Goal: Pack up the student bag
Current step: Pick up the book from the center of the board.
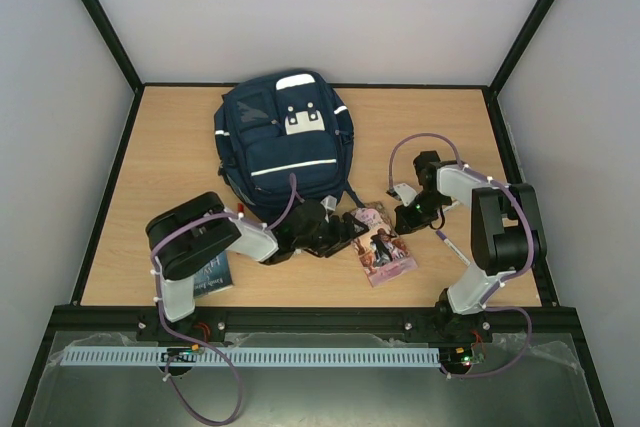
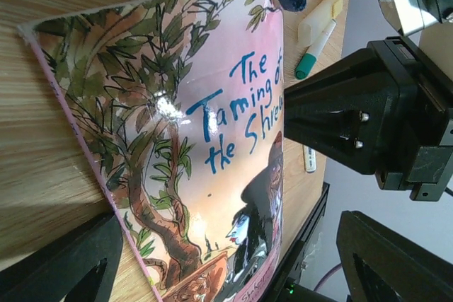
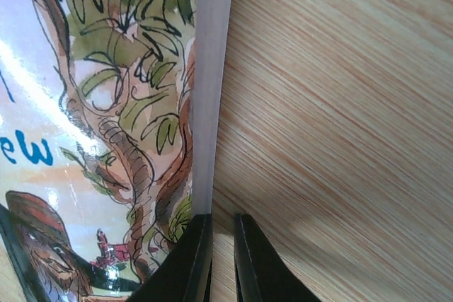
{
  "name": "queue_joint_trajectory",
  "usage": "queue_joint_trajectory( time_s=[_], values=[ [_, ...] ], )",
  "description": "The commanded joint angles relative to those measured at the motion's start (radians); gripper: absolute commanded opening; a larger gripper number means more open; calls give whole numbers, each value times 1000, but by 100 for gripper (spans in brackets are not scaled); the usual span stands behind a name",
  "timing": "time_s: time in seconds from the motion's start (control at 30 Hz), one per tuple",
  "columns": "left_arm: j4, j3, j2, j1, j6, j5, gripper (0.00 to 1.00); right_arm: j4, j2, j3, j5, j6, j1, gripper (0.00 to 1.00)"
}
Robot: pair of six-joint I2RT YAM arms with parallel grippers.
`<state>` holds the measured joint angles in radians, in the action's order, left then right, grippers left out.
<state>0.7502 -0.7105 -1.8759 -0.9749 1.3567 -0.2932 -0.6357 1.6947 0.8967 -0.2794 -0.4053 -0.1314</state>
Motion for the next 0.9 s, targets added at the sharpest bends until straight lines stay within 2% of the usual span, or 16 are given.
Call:
queue_joint_trajectory(
  time_s=[0.0, 0.07, 0.27, 0.53, 0.67, 0.87],
  values=[
    [68, 22, -12, -31, -53, 55, 86, 26, 139, -94, 65, 8, -25, 12],
    [146, 52, 28, -38, -69, 83, 86, 28, 143, -93, 66, 10, -31, 12],
    [205, 46, 92, -51, -153, 109, 86, 24, 146, -83, 53, 19, -50, 12],
    [287, -24, 20, -68, -159, 63, 86, 25, 152, -78, 48, 22, -56, 12],
    [398, -15, -18, -70, -128, 45, 85, 25, 151, -79, 45, 23, -56, 12],
    [242, -40, -9, -71, -108, 102, 82, 28, 154, -79, 45, 26, -56, 12]
  ],
)
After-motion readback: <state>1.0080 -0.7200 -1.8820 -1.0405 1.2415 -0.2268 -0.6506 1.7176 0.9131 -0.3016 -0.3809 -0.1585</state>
